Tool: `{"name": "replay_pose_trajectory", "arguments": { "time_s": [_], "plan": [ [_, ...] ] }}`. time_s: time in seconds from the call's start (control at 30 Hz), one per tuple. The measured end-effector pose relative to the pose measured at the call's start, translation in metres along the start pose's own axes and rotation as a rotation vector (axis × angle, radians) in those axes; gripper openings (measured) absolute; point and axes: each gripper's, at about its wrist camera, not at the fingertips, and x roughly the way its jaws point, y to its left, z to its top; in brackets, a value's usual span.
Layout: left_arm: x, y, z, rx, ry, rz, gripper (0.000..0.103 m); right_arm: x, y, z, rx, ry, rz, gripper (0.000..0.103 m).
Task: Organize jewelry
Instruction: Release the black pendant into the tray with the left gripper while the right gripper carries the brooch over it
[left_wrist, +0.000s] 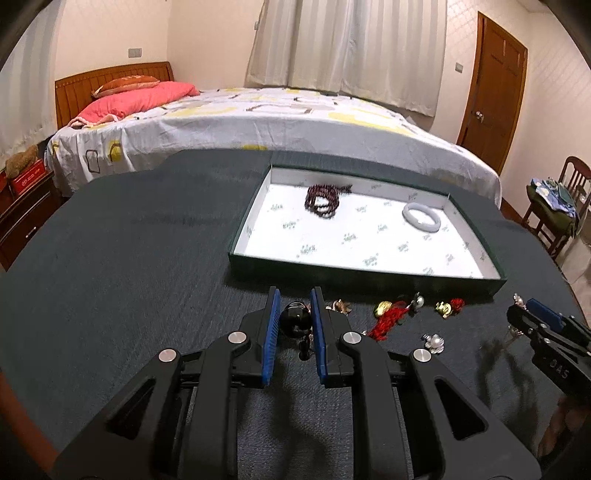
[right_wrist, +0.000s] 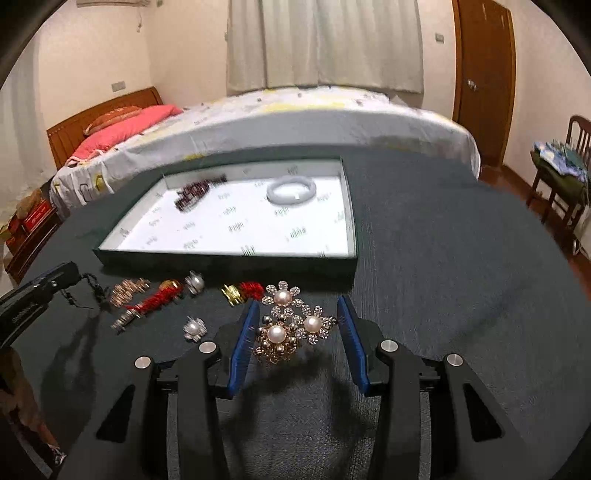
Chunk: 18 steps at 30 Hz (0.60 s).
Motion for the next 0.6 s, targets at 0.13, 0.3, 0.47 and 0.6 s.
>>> {"name": "replay_pose_trajectory", "arguments": {
  "time_s": [0.13,0.3,0.47,0.6],
  "plan": [
    [-0.008,-0.003,0.010,-0.004,-0.030,-0.011,0.017,-0.014,0.004,0.014,-0.008,-0.056,0.013,0.044],
    [-0.011,-0.010,0.026,0.001,-0.059,-0.031,0.017,-0.019,0.005,0.033,-0.009,-0.107,0.025,0.044],
    [-0.004,-0.021,0.048,-0.003,-0.082,-0.067,0.017,-0.018,0.006,0.055,-0.014,-0.159,0.032,0.043],
    [0.005,-0.042,0.074,0.039,-0.134,-0.088,0.017,-0.008,0.007,0.076,-0.025,-0.204,0.026,0.043]
  ]
}}
